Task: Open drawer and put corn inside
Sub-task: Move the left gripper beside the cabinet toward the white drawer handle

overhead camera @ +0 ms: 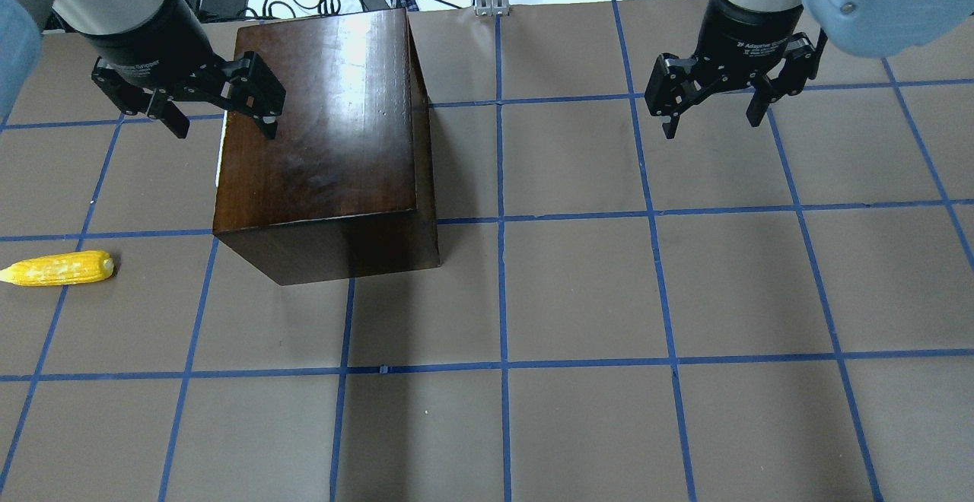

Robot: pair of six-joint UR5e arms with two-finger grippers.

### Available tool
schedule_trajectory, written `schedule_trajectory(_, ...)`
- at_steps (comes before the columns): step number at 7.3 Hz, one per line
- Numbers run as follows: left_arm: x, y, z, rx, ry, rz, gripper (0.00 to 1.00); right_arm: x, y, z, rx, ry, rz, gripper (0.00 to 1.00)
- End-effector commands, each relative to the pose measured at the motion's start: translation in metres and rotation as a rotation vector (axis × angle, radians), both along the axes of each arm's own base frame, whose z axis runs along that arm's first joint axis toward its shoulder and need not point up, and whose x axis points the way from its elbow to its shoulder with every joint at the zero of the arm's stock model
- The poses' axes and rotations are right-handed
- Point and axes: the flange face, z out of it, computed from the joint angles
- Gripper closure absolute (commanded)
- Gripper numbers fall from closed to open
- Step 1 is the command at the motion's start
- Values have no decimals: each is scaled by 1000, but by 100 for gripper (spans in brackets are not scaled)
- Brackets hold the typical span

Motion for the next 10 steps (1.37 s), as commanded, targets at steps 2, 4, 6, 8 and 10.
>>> schedule_trajectory(2,2,0,0,-2,13,21,0,0,0,0,-1,1,-1,0)
schedule_trajectory(4,4,-2,0,-2,30,29,0,0,0,0,0,2,-1,0)
schedule_trajectory(6,9,-5,-2,-1,28,25,0,0,0,0,0,2,-1,0)
schedule_trajectory(8,49,-20,-7,10,34,54,0,0,0,0,-1,0,1,0)
schedule_trajectory(10,115,-36,-30,41,72,29,0,0,0,0,0,2,-1,0)
